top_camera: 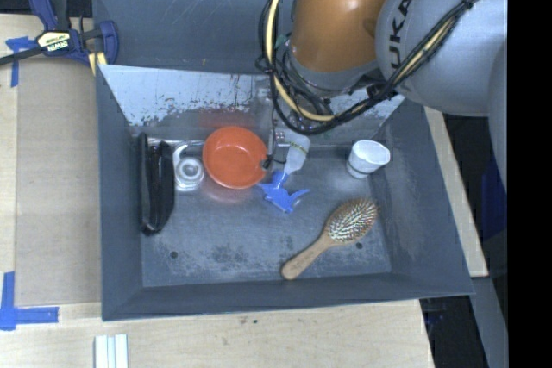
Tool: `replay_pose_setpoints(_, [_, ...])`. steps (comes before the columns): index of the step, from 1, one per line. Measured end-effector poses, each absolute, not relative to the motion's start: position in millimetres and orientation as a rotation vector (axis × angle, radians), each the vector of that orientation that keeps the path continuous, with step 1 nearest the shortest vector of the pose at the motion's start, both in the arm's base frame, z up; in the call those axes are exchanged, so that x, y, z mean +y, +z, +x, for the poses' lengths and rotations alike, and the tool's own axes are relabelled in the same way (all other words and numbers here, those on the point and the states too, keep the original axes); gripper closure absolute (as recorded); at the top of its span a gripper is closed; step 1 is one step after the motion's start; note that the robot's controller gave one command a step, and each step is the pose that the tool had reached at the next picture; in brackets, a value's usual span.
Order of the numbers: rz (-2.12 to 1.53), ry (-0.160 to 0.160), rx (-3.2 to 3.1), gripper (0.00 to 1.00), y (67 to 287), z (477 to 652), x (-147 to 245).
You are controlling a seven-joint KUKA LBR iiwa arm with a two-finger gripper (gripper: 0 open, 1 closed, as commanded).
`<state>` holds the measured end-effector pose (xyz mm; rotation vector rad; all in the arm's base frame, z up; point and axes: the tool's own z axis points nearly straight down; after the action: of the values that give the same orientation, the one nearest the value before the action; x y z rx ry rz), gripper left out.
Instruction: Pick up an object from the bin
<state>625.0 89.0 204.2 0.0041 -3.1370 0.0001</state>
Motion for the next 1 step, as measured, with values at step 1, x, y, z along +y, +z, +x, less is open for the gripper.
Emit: replay_pose_setpoints(1, [-0.001, -0.001, -3.146, 0.00, 209.3, 626.7, 88.4])
